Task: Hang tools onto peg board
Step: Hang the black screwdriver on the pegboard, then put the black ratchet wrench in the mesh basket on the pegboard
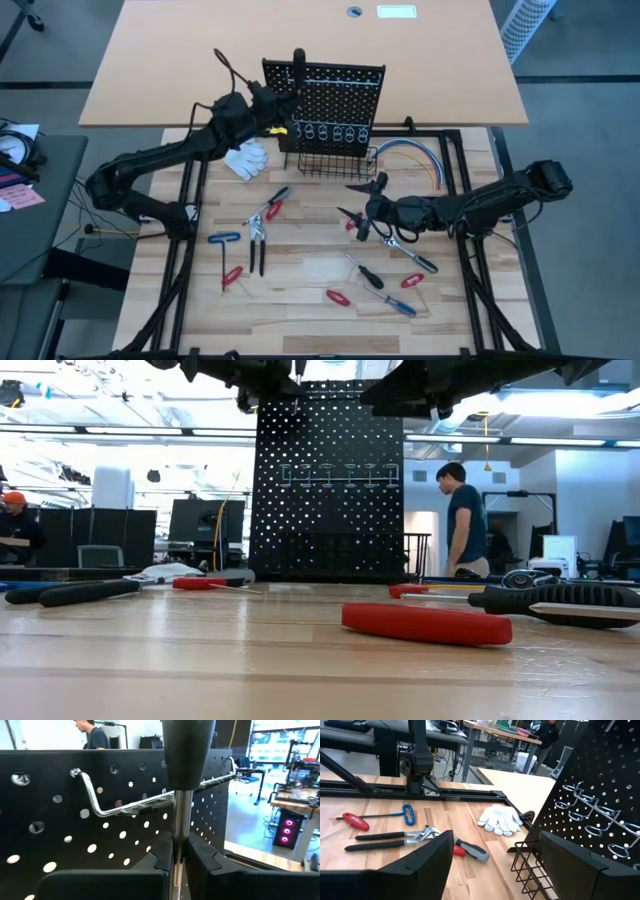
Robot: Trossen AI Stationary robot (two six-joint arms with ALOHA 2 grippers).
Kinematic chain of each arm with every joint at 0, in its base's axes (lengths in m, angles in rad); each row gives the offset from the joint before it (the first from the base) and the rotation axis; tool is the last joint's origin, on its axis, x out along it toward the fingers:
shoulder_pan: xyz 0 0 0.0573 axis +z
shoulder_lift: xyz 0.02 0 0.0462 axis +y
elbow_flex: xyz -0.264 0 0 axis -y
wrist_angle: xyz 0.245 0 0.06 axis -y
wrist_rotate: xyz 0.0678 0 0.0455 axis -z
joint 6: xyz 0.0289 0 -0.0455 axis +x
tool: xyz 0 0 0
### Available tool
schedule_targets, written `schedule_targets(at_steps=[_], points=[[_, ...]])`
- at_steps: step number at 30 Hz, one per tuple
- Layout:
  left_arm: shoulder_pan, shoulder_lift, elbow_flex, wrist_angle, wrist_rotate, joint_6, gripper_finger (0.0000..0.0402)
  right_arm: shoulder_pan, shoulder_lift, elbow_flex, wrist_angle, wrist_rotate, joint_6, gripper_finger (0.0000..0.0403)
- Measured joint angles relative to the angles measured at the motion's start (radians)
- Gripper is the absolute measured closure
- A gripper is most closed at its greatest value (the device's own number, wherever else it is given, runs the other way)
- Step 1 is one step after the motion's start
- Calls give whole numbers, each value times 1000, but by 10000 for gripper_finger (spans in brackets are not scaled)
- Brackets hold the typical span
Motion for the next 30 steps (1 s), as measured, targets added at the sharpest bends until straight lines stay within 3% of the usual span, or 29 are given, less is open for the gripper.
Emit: schedule_targets(at_steps=[8, 18, 30], points=[[-6, -10, 1, 27, -47, -12, 386, 0, 0, 0, -6, 0, 2, 109], [32, -6, 1, -76, -35, -58, 385, 0, 0, 0, -5, 0, 10, 109], [47, -7, -14, -212, -46, -106, 262, 0, 0, 0, -6, 0, 10, 109]])
